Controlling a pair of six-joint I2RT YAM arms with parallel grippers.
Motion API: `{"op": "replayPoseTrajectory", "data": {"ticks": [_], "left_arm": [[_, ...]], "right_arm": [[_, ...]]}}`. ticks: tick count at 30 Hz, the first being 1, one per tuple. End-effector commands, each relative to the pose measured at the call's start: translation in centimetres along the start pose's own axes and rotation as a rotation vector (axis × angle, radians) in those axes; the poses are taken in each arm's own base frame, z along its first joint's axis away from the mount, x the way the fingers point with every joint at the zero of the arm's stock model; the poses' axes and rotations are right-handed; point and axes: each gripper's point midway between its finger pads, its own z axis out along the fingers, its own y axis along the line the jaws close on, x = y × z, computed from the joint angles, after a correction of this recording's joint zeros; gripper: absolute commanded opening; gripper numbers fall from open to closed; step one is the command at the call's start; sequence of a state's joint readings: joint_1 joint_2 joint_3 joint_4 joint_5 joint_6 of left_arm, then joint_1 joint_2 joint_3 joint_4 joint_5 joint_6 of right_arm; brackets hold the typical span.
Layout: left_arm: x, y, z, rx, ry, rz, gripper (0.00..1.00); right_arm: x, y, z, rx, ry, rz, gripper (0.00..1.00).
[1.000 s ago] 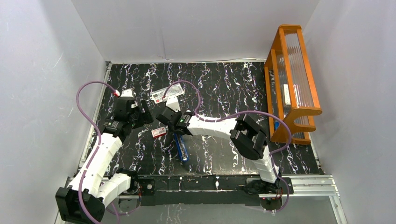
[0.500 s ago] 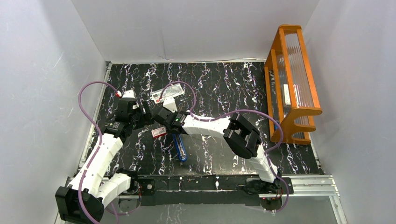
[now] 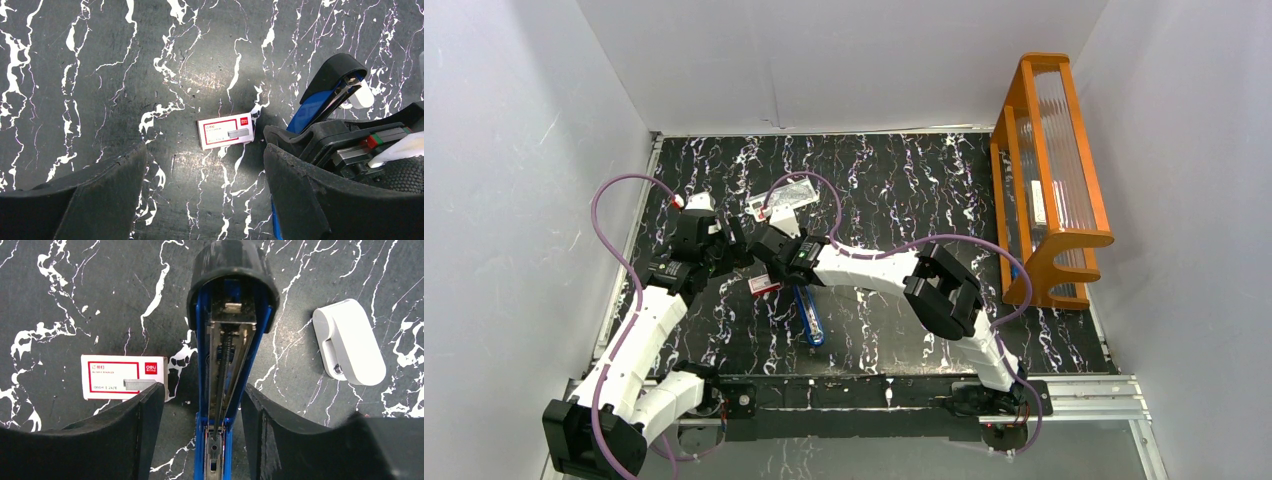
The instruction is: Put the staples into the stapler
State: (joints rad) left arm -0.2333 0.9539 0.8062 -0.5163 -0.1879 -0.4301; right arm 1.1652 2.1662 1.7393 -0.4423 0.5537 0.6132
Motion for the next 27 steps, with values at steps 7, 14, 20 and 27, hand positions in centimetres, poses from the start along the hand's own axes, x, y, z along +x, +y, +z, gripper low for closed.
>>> {"op": "replayPoseTrajectory", "data": {"ticks": [7,14,20,27], "left_arm": [[-2.7,-1.6,-2.8,0.077,-0.061,-0.014,0.82],[-3.9,-6.2,-5.1,0.352,-0.088,0.127,0.78],[-3.8,-15.8,-10.3,0.917,-0.142,0.451,0.77],[-2.7,-23.0,-9.9,1.205,-0.239,0.945,0.77]], "right_arm": [[-4.6,-2.0,-6.8,-0.106,-0.178,0.024,0.76],[-2.8,-7.5,-9.6,-0.167,-0.265,0.106,0.77],[0.9,-13.9,-8.8,-0.127,-0.135,0.344,0.75],[3.2,-17.9,-9.9,-0.099,-0.131,0.414,0.74]]}}
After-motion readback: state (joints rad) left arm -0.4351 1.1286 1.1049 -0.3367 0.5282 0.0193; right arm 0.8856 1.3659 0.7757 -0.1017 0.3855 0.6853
